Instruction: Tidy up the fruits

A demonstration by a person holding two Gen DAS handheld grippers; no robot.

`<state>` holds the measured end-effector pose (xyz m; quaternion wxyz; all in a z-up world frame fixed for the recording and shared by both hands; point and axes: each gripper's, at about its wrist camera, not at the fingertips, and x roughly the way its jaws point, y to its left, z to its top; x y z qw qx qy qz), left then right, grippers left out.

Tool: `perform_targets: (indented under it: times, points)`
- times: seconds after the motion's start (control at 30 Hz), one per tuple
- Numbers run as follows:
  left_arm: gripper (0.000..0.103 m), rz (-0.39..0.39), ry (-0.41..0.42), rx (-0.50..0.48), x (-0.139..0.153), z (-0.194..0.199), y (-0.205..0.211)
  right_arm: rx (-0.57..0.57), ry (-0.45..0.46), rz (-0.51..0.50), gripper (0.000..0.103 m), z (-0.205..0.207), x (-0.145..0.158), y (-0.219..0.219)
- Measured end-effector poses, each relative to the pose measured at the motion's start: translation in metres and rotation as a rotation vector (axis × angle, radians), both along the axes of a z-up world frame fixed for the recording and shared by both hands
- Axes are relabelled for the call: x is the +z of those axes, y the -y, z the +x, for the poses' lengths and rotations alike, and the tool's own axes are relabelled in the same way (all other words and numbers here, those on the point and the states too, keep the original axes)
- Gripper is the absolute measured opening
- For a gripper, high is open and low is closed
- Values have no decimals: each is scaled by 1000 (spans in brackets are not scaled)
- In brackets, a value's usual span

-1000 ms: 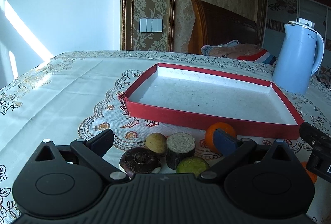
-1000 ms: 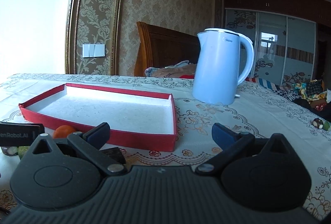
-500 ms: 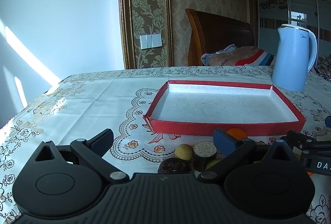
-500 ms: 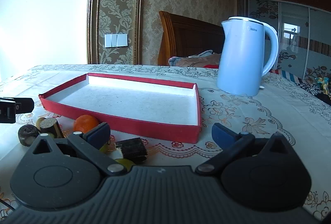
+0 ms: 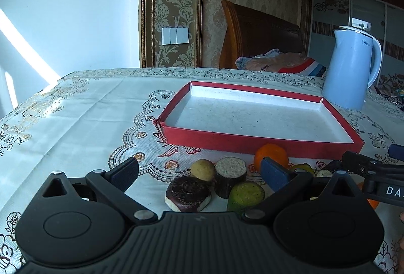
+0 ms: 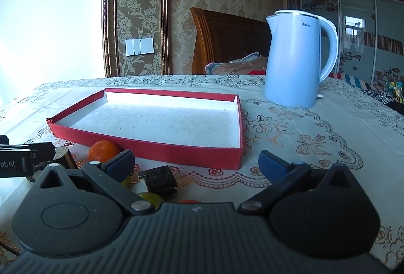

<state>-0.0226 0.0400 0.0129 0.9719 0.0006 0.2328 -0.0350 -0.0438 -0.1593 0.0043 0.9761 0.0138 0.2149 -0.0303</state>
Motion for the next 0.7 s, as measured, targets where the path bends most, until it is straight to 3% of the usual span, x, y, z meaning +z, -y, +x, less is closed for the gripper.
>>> perform_targets:
  times: [0.1,0.33,0.7]
  points:
    - [103,64,15,28,-4,0,6,3,-5,2,103,0,-2,0]
    - [103,131,17,-13,-9,-2,15,4,-30,6,103,3,-3,0]
    - [103,124,-5,-17,-9,0,14,-16,-64,55,103,7,-6,8]
